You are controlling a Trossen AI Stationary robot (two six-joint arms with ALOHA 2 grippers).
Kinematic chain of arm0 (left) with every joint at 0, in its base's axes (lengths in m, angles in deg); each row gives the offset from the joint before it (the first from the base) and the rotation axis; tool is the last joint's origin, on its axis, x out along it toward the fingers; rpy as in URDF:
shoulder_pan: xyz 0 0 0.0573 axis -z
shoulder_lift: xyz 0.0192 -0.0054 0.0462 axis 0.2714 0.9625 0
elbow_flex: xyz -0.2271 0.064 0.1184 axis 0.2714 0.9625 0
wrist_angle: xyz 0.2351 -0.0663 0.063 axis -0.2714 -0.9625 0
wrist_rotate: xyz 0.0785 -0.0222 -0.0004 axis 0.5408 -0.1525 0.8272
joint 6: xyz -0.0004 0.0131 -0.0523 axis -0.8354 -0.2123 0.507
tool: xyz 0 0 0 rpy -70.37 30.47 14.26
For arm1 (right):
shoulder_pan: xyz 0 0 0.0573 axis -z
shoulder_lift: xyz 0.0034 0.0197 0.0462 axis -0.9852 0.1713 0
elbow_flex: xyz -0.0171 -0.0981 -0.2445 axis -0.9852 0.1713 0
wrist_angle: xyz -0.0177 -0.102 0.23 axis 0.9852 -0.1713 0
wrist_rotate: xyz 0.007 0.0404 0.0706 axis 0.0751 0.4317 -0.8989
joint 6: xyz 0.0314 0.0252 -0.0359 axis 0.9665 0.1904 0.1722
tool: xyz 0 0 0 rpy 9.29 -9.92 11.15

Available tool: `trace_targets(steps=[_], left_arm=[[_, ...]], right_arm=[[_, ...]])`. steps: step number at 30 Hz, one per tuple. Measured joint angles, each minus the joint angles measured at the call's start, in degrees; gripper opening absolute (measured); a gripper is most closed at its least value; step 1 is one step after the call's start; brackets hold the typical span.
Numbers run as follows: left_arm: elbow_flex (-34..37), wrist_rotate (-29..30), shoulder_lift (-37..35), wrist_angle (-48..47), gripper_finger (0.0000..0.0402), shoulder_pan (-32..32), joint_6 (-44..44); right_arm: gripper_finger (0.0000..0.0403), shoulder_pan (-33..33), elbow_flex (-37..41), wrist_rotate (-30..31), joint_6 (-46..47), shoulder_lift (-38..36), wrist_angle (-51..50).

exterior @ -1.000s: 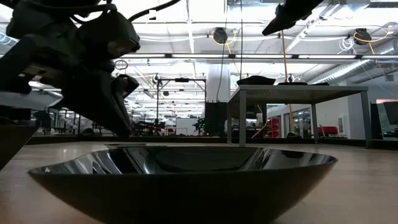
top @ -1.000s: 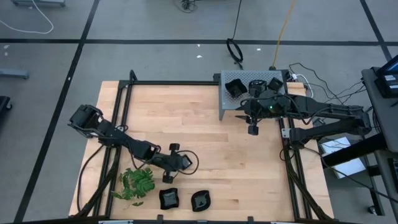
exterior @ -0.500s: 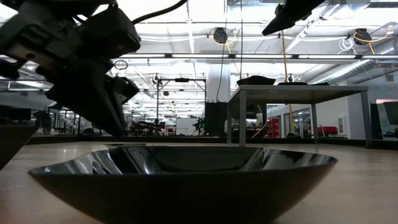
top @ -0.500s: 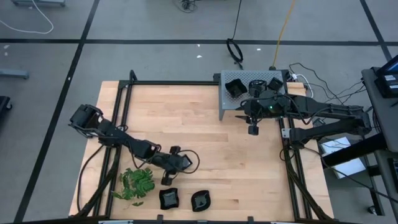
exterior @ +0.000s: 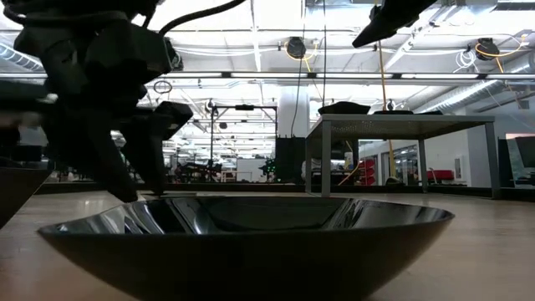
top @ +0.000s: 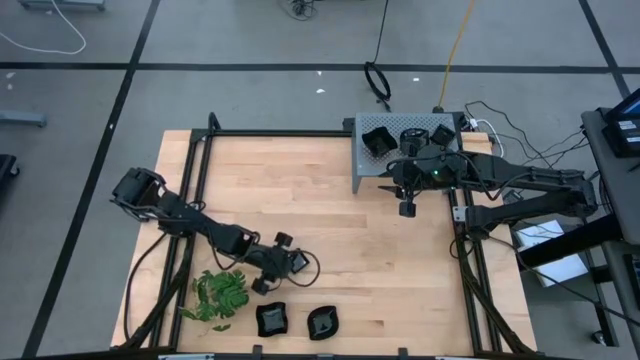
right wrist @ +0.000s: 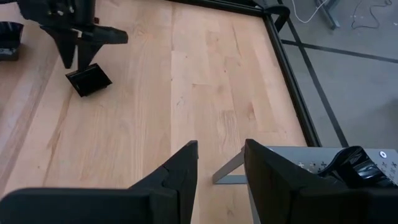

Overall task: Pick & Place Mini shaped plates
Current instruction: Stack the black square plate on top of the black square plate on the shelf

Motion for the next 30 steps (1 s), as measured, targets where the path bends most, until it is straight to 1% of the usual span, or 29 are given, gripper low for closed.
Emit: trace_targets(steps=[4,11,15,18,22,26,30], left_arm=[[0.0,2.74,1.16,-0.51,0.0128,-0.8,-4.1],[-0.17,1.94,3.3,0.95,0.0082,-1.34,-6.56],[-0.04,2.22,3.44,3.96,0.0041,-1.5,-5.75],[-1.5,3.03,3.5,4.4,0.0009,-1.7,-5.41],[-4.15,4.37,3.58,4.05,0.0013,-2.39,-5.82],[-7.57,5.47,3.56,4.71,0.0009,-4.53,-9.06],[-9.65,5.45,7.1,6.75,0.0008,-7.99,-9.96]], right_arm=[[0.0118,0.0,0.0,0.0,0.02,0.0,0.0],[0.0118,0.0,0.03,0.0,0.44,0.0,0.04],[0.0118,0.0,1.35,0.0,0.44,-0.02,1.1],[0.0118,0.0,3.78,-0.01,0.44,-0.02,3.38],[0.0118,0.0,7.74,-0.02,0.44,0.0,6.93],[0.0118,0.0,9.71,-0.02,0.44,0.0,9.65],[0.0118,0.0,9.73,-0.02,0.35,-0.02,11.03]])
